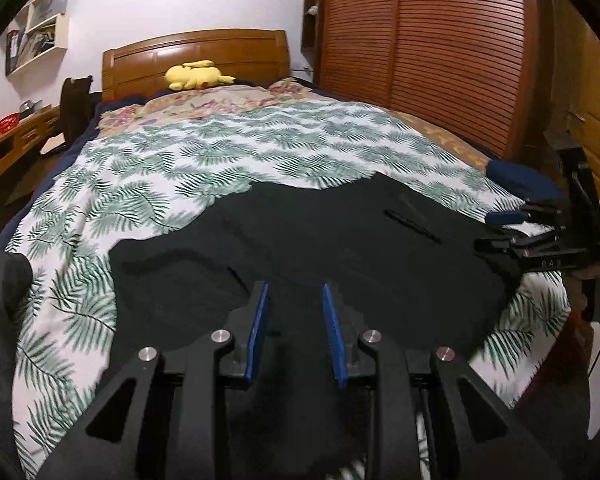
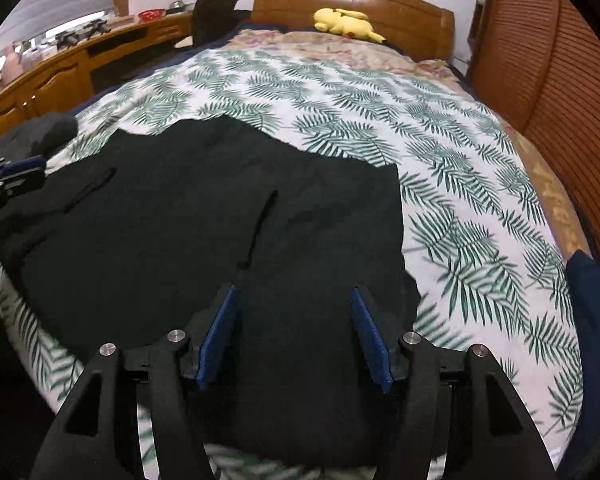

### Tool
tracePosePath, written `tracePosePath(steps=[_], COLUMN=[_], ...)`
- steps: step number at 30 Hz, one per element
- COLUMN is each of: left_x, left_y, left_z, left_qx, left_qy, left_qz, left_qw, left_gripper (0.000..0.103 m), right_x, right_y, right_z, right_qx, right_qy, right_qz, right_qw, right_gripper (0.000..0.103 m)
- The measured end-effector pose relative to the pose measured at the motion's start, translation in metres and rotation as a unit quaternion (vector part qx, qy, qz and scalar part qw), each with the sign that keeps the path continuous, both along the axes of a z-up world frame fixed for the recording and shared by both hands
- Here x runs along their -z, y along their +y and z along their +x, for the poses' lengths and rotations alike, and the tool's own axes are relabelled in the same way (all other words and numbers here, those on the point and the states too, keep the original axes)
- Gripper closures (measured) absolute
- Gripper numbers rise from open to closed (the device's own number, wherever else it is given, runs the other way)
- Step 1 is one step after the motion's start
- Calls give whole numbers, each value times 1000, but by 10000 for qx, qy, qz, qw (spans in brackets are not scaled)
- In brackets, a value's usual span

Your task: Fold large clothes

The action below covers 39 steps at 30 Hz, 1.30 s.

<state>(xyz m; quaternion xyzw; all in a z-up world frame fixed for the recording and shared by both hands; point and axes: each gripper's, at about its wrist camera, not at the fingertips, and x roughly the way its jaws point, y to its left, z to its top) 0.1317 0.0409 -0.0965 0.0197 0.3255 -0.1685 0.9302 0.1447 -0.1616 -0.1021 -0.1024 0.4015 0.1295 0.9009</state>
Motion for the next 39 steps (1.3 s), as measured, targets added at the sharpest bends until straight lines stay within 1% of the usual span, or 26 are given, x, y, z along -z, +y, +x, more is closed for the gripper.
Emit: tracePosePath(steps=[2,5,8,10,14,15,16,19,23,28,31,34,37,39], left_x=[4,10,13,15,20,21,22,25,29,34,35,36,37,38], left_y=[-7,-17,-23,-25,-27,-27,-27,-27,-25,-24,-23,-24,-24,-24], left_z=[-8,-19,-27,-29,-30,-30,-31,-32,-33,-32,-31,-30,-30,-30], left_qx=[81,203,268,280,260,256,250,251,243,251,266,271,274,275], left_qy=[32,74,101,125,205,231,235,250,292,342,355,362,370,376], left_qz=[14,42,6,16,2,-3,-7,-62,-95,-71,-70,-55,-25,-19], left_qw=[10000,9998,9996,9995,9995,9994,9994,9994,9992,9991,9990,9990,9989,9989], left_gripper=[77,77,77,77,77,77,77,77,77,77,77,77,77,77], right_x=[0,0,4,12,47,50,51,47,38,24,21,25,33,37], right_y=[-3,-12,-21,-25,-26,-26,-24,-27,-28,-39,-50,-64,-75,-80], right_z=[-9,-20,-23,-25,-23,-25,-27,-28,-33,-41,-41,-39,-38,-37], right_qx=[20,199,238,276,211,155,126,248,331,541,735,912,968,1003], right_qy=[0,-73,-11,80,490,421,337,394,341,184,158,279,485,569], right_qz=[21,-83,30,3,-208,-268,-309,-238,-363,-339,-379,-217,142,302], right_qw=[10000,9997,9997,9996,9984,9986,9989,9986,9982,9978,9965,9952,9940,9929], right_gripper=[43,43,43,43,42,41,41,39,36,34,31,29,29,26])
